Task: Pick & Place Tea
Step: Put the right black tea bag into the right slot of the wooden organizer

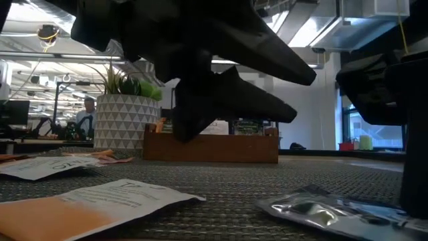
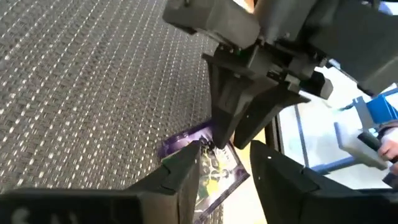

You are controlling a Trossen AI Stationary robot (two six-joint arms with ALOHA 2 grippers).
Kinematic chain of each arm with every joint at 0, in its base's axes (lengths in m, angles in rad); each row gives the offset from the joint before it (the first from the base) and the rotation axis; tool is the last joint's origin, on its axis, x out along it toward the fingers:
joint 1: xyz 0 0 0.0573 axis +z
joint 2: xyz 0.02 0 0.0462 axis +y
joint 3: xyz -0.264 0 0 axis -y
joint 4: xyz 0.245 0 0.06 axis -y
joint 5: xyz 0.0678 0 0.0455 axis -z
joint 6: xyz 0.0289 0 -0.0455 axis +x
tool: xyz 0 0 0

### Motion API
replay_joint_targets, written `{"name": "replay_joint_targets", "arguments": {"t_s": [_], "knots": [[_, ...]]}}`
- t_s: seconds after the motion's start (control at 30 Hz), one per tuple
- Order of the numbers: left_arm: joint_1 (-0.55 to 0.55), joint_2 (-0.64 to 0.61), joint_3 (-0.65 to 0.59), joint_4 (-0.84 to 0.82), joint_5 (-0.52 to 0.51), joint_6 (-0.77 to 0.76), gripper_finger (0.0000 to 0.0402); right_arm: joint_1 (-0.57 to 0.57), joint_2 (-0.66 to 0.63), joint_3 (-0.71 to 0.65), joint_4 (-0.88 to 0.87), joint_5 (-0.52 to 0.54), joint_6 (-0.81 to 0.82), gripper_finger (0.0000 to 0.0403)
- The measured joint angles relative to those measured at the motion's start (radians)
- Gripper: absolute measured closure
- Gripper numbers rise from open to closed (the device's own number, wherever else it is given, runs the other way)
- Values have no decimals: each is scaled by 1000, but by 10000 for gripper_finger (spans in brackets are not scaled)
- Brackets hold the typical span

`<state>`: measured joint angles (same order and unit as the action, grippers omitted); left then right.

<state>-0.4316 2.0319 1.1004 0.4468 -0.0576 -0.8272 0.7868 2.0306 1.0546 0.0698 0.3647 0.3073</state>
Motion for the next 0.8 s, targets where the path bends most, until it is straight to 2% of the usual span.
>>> {"name": "replay_joint_targets", "arguments": {"t_s": [0.2,0.4,0.7,0.8], "knots": [[1,0,-2,-65,-8,-190,263,5,6,-2,-6,-4,-1,264],[7,47,0,-46,-8,-340,263,19,8,-2,-7,33,-3,264],[25,66,11,-51,72,-408,263,21,10,-3,-7,58,-52,264],[24,71,60,-143,101,-396,263,18,10,-3,-7,59,-58,264]]}}
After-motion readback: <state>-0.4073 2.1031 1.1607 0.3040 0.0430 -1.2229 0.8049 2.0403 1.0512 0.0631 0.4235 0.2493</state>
